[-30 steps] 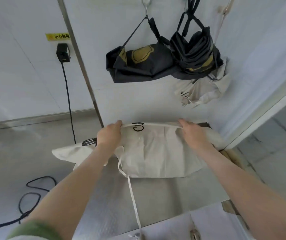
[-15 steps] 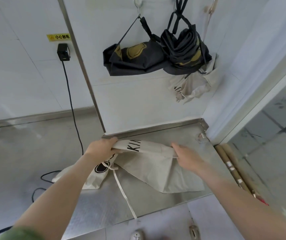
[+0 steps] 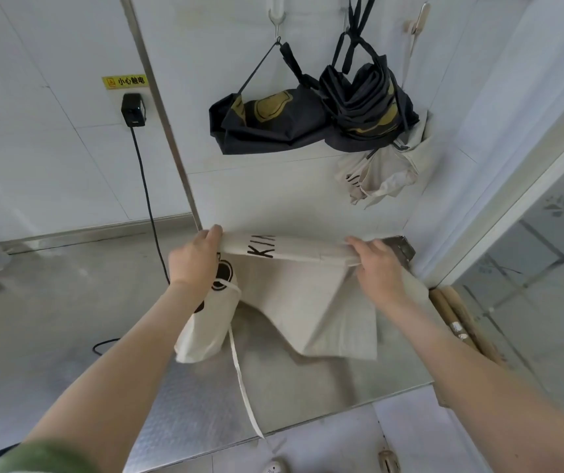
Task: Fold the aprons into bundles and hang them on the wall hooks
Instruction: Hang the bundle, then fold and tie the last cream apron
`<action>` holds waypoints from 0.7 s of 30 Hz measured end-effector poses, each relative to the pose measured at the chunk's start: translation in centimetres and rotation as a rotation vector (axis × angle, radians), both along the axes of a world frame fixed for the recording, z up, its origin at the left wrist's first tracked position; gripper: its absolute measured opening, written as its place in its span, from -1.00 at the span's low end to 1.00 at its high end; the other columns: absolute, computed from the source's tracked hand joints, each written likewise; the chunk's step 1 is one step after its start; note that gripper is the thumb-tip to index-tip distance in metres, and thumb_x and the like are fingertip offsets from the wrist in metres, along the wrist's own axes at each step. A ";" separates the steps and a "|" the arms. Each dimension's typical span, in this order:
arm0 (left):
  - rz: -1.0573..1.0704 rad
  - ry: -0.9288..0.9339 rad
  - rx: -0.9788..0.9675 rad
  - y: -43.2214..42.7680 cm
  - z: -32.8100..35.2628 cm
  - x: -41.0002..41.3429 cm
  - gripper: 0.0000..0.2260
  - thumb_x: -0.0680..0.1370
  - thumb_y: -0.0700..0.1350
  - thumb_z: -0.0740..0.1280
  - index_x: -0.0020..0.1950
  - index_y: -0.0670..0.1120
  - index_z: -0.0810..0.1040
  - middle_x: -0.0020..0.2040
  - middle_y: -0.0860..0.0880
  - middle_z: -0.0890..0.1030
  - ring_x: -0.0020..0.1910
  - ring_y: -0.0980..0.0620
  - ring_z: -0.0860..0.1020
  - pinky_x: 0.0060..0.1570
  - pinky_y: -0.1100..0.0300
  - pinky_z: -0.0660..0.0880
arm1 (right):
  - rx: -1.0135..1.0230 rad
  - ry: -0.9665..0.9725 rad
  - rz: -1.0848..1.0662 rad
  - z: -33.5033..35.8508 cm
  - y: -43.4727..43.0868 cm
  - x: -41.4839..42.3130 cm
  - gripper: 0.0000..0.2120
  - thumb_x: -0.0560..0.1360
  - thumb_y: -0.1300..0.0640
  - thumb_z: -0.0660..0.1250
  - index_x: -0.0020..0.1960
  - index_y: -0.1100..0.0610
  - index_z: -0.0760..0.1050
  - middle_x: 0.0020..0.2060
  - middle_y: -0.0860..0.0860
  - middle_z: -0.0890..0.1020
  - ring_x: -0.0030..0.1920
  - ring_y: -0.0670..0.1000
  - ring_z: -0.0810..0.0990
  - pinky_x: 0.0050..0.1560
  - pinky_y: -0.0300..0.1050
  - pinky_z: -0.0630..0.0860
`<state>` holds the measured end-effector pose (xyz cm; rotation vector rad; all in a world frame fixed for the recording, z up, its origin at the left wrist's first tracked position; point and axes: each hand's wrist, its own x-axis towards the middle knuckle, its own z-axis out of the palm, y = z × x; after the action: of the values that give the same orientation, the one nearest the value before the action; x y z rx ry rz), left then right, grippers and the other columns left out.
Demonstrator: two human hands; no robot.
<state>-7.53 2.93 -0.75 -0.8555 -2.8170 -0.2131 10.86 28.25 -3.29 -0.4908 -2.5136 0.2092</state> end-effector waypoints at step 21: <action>-0.249 -1.055 -0.938 -1.3 -5.9 2.7 -0.43 0.33 0.29 0.40 0.25 0.06 0.48 0.11 0.01 0.57 0.04 0.02 0.54 0.06 0.17 0.51 | -0.674 -1.363 0.310 -7.7 -5.4 5.7 -0.45 0.53 0.12 0.31 0.49 -0.01 0.26 0.41 -0.04 0.40 0.36 0.00 0.41 0.37 -0.13 0.32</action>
<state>-4.87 1.64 -6.69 -1.6468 -3.7685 1.0109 16.54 22.82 -10.99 -0.6027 -3.8255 1.2136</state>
